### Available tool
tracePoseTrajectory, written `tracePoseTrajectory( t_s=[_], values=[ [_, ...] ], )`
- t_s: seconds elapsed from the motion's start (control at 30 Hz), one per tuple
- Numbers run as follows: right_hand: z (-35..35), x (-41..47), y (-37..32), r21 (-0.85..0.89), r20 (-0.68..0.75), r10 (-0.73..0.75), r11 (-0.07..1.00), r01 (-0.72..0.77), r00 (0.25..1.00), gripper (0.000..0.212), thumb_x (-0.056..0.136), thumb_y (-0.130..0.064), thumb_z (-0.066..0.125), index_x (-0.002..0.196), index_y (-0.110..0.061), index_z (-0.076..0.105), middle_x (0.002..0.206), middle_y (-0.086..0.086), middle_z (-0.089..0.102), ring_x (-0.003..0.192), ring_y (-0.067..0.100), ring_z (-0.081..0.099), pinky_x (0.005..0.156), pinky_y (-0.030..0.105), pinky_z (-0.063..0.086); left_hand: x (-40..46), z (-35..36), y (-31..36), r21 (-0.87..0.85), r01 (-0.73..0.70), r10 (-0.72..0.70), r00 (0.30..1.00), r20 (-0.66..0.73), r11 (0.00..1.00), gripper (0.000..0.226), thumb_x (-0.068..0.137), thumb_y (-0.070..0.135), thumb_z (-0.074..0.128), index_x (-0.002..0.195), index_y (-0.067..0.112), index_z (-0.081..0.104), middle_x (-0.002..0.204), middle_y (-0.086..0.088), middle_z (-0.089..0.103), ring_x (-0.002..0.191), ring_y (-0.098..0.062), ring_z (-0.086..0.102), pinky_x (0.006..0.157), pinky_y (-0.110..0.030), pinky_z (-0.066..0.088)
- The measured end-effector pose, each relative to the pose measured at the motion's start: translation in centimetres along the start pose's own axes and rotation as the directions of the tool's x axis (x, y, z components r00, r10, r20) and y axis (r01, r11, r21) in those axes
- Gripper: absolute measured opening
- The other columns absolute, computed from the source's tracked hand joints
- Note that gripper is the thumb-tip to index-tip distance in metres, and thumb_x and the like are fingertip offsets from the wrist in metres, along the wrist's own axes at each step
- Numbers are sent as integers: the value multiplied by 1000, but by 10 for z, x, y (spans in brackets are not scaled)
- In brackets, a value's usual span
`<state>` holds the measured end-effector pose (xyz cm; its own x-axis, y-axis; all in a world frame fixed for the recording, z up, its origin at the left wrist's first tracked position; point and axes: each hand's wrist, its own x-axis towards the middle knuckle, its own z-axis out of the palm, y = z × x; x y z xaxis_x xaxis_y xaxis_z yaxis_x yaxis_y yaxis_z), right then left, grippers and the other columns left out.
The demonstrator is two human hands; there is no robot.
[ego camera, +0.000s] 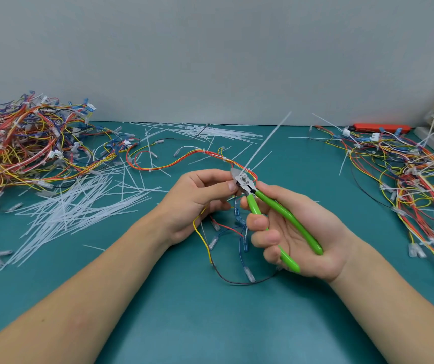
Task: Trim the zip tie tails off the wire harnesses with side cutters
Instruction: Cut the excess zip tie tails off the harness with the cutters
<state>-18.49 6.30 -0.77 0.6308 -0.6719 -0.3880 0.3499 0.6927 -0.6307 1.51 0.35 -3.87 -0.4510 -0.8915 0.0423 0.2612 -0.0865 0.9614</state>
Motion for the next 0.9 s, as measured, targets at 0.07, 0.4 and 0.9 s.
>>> tracePoseTrajectory(
  t_s=[0.07,0.4,0.9],
  values=[
    [0,0,1,-24,-1,-1,1000,1,1000,36,98,-48,57,105,-15,71,84,8,69,65,23,70,59,39,61,0,0,0,-4,2,-2,1000,1,1000,15,87,14,73,100,15,80,96,-4,77,78,-11,65,75,-26,54],
    [1,2,2,-53,-44,-5,999,3,999,36,97,-48,59,104,-16,73,86,8,71,66,24,71,58,38,61,1,-1,0,3,17,-17,1000,-15,1000,17,86,15,71,100,17,81,102,-6,77,88,-16,67,84,-33,52],
    [5,0,3,-63,-66,-49,997,45,997,33,99,-51,58,96,-20,68,67,-2,49,45,10,46,41,24,44,2,-2,-1,9,9,-9,1000,8,1000,17,87,15,71,100,16,80,94,-2,76,76,-9,64,74,-24,53]
  ],
)
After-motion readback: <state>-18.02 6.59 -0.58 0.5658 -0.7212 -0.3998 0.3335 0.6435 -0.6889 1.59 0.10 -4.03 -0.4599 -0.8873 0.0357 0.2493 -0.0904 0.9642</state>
